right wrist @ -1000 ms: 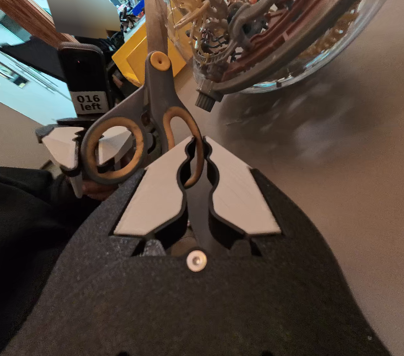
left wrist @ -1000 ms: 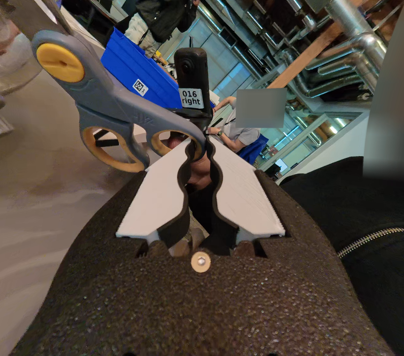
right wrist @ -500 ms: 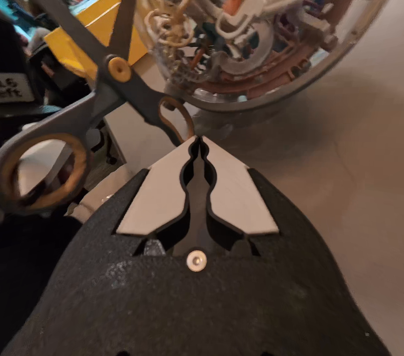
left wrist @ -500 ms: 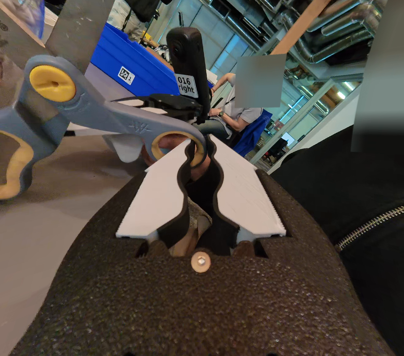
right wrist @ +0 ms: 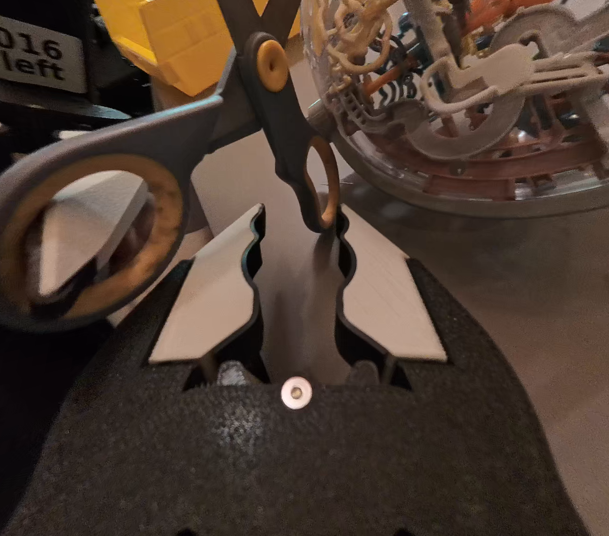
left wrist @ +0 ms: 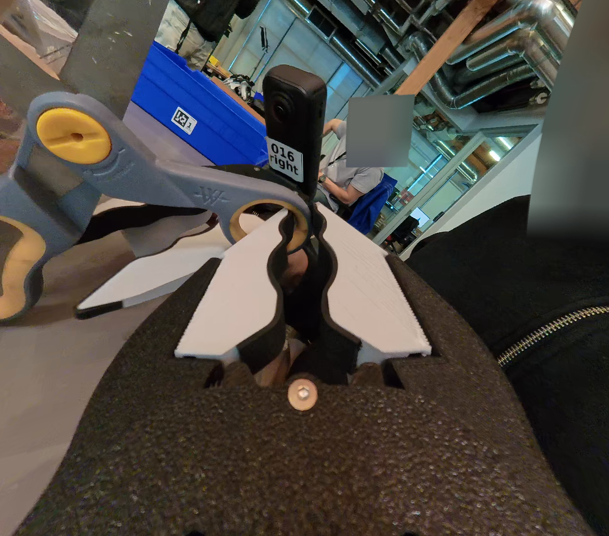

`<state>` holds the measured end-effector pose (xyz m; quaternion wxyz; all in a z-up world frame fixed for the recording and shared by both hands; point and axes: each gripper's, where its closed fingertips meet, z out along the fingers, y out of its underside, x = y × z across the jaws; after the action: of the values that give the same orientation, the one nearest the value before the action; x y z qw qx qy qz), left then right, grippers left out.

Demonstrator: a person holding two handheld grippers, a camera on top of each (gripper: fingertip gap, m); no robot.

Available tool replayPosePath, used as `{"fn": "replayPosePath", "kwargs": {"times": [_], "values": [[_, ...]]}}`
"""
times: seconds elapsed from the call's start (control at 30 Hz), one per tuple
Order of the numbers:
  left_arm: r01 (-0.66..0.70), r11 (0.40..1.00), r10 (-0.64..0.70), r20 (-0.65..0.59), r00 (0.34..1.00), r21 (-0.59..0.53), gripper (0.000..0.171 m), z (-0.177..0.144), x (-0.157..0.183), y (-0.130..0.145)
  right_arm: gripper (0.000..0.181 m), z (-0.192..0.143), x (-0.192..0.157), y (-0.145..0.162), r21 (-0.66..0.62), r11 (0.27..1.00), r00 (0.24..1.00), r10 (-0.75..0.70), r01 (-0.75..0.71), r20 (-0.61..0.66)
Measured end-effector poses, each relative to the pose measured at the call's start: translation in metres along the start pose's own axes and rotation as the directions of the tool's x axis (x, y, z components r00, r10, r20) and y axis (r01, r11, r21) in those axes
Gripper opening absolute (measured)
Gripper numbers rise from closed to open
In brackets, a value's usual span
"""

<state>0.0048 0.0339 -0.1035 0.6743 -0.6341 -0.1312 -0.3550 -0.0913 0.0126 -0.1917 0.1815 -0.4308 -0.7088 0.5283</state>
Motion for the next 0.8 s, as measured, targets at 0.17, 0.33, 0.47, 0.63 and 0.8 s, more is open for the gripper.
{"fn": "replayPosePath", "kwargs": {"times": [0.17, 0.33, 0.47, 0.63, 0.8], "values": [[0.013, 1.000, -0.013, -0.030, 0.999, 0.004, 0.007, -0.001, 0.005, -0.004, 0.040, 0.012, 0.003, -0.004, 0.010, 0.999, 0.998, 0.037, -0.037, -0.057], [0.016, 1.000, -0.016, -0.033, 0.999, 0.001, 0.007, -0.003, 0.005, -0.005, 0.013, 0.012, -0.001, -0.009, 0.040, 0.999, 0.999, 0.029, -0.027, -0.046], [0.006, 1.000, -0.006, -0.014, 1.000, -0.002, 0.009, -0.003, 0.003, -0.006, 0.011, 0.012, -0.010, -0.012, 0.057, 0.997, 0.999, 0.041, -0.042, 0.008], [-0.042, 0.998, 0.040, 0.049, 0.998, 0.036, 0.012, -0.009, -0.004, -0.014, 0.009, 0.002, -0.008, -0.022, 0.134, 0.988, 0.997, 0.075, -0.078, 0.026], [-0.046, 0.990, 0.032, 0.101, 0.994, 0.135, 0.023, -0.031, -0.017, -0.036, 0.009, -0.004, -0.005, -0.026, 0.168, 0.976, 0.990, 0.128, -0.137, 0.063]]}}
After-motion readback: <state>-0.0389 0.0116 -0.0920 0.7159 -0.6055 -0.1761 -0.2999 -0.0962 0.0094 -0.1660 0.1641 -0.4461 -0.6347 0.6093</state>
